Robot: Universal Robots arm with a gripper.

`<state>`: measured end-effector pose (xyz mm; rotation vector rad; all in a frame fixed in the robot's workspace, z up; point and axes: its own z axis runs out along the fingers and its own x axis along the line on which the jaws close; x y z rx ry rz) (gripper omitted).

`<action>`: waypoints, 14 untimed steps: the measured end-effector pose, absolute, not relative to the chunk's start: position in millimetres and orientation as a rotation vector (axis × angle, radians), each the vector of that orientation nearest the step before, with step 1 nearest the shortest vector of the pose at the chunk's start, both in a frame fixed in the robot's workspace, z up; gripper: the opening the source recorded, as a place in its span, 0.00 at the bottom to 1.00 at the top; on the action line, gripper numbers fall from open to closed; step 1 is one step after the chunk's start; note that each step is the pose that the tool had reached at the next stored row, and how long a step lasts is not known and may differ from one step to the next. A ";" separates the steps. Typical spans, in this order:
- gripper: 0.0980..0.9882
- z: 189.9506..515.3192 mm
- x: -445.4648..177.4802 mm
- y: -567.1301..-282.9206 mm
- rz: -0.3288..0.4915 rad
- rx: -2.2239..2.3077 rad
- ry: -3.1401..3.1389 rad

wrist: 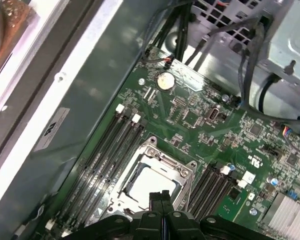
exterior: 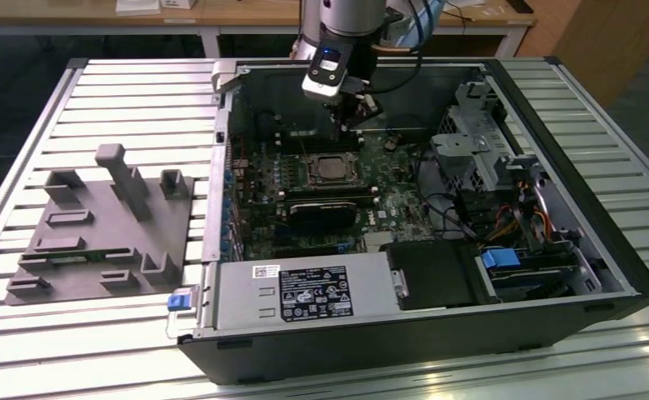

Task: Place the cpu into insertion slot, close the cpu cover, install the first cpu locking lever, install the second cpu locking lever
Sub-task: 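Install the first cpu locking lever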

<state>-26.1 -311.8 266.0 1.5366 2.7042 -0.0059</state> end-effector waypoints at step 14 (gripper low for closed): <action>0.01 266.0 -26.1 -311.9 -0.002 1.315 2.818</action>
